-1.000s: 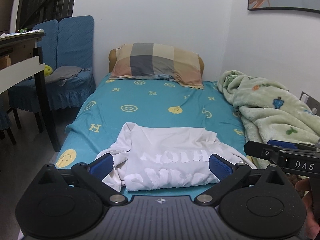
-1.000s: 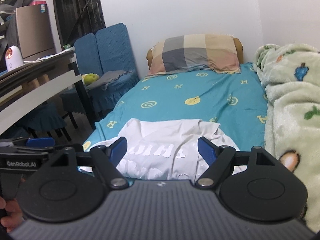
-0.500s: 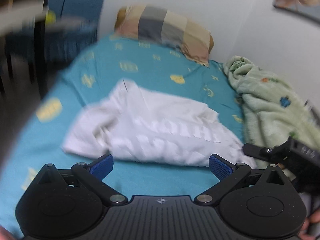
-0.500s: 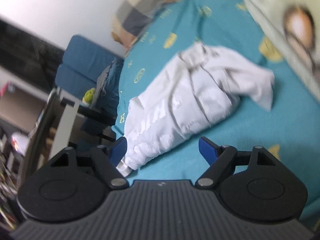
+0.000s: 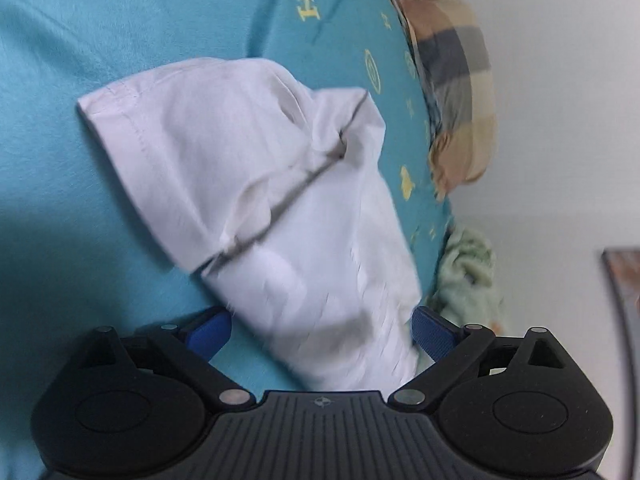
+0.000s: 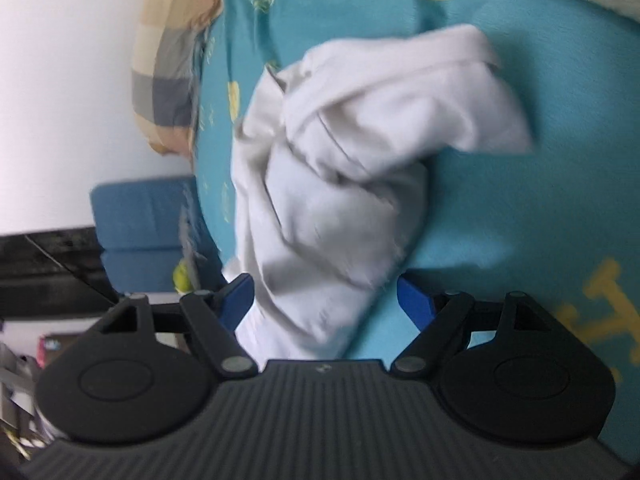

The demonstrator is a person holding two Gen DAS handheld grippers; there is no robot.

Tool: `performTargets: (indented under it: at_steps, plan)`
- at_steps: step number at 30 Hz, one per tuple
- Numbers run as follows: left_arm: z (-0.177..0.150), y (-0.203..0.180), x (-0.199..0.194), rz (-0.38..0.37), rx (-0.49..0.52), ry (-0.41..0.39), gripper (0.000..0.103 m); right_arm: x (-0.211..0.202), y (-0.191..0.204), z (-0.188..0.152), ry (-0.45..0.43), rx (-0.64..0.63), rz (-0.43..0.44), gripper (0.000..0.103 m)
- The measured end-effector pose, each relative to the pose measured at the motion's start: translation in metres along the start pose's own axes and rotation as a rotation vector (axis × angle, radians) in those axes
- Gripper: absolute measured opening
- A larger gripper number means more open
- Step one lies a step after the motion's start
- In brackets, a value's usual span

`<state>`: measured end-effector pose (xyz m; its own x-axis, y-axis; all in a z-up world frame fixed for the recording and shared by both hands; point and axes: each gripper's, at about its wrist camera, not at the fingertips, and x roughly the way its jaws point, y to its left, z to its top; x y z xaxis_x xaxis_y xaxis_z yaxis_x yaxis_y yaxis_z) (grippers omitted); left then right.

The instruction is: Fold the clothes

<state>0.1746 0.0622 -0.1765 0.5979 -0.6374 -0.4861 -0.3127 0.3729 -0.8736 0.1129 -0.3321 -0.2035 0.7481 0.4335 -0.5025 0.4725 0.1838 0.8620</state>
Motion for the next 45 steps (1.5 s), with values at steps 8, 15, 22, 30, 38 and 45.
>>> performTargets:
  at_steps: [8, 15, 22, 30, 38, 45]
  plan:
    - [0.015, 0.011, 0.017, -0.006, -0.053, -0.031, 0.052, 0.001, 0.004, 0.006, -0.035, -0.054, 0.007, 0.052]
    - [0.008, 0.003, -0.009, -0.03, -0.058, -0.064, 0.016, -0.005, 0.01, 0.008, -0.068, -0.099, 0.021, 0.028]
    - [-0.009, -0.027, -0.051, -0.097, -0.014, -0.093, 0.007, -0.071, 0.031, -0.012, -0.123, -0.123, 0.12, 0.026]
    - [-0.046, -0.127, -0.096, -0.21, 0.108, -0.057, 0.006, -0.16, 0.075, -0.021, -0.192, -0.163, 0.229, 0.025]
    - [-0.128, -0.298, -0.059, -0.367, 0.296, 0.034, 0.006, -0.292, 0.163, 0.047, -0.337, -0.259, 0.292, 0.025]
    - [-0.248, -0.426, 0.023, -0.476, 0.491, 0.147, 0.006, -0.413, 0.193, 0.136, -0.596, -0.334, 0.282, 0.025]
